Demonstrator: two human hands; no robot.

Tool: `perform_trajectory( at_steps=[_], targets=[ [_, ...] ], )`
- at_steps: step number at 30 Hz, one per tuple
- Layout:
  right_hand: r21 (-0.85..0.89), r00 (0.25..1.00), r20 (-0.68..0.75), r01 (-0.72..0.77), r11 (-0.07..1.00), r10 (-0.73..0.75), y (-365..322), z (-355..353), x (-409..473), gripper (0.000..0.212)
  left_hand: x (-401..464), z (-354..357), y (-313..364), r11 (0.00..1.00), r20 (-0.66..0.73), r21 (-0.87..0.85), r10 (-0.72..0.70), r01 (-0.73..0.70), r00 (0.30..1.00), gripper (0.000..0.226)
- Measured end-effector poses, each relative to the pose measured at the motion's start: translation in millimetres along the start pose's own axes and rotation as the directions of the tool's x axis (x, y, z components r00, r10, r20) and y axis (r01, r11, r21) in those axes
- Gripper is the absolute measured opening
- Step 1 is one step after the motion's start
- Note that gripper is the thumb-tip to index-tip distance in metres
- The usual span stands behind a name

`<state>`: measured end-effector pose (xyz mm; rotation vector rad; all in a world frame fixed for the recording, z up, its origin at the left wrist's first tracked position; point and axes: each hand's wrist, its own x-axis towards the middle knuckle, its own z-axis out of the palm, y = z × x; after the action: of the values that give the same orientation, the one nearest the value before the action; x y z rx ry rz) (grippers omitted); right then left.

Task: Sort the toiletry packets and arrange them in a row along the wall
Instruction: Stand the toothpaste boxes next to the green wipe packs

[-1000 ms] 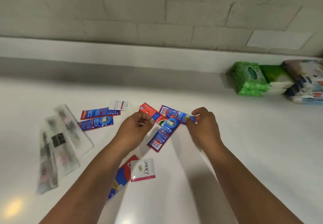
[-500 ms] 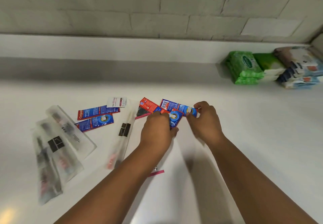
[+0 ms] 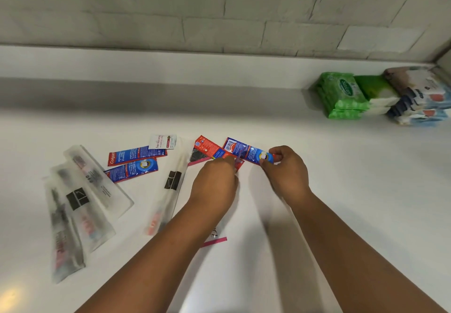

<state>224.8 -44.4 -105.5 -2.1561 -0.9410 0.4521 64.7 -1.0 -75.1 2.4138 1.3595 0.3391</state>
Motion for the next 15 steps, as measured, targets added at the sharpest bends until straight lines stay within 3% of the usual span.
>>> perform_trajectory(
  at_steps=[3,5,7,9,11,13,15],
  targets=[
    [0.056,0.999,0.021,-0.051,0.997,0.05,-2.3,-1.6,0.7,0.021,-1.1,-3.2,-9.1,0.988,0.009,-0.144,-0.059,0.059,0.998,0.02],
    [0.129,0.995,0.039,-0.097,0.987,0.093,-2.3,-3.6,2.6,0.017,-0.4,-6.0,-14.2,0.932,0.039,-0.329,-0.145,0.15,0.989,0.016],
    [0.25,0.988,0.076,-0.146,0.957,0.131,-1.5,-6.8,5.6,0.011,0.6,-9.1,-17.2,0.77,0.135,-0.559,-0.28,0.307,0.95,0.007],
    [0.402,0.978,0.128,-0.205,0.893,0.167,-1.5,-13.1,6.5,0.003,-0.4,-11.7,-15.9,0.499,0.282,-0.746,-0.365,0.442,0.887,0.008],
    [0.535,0.959,0.18,-0.28,0.797,0.217,-1.5,-21.9,5.4,0.001,-0.4,-11.2,-14.6,0.278,0.37,-0.831,-0.37,0.482,0.852,0.009],
    [0.588,0.947,0.187,-0.32,0.743,0.261,-0.4,-33.3,5.5,0.005,-0.2,-10.2,-13.6,0.197,0.377,-0.862,-0.367,0.467,0.851,0.01],
    [0.596,0.956,0.133,-0.288,0.75,0.261,-0.7,-48.5,7.9,0.009,1.2,-9.2,-12.9,0.183,0.371,-0.869,-0.372,0.459,0.851,0.013]
  ],
)
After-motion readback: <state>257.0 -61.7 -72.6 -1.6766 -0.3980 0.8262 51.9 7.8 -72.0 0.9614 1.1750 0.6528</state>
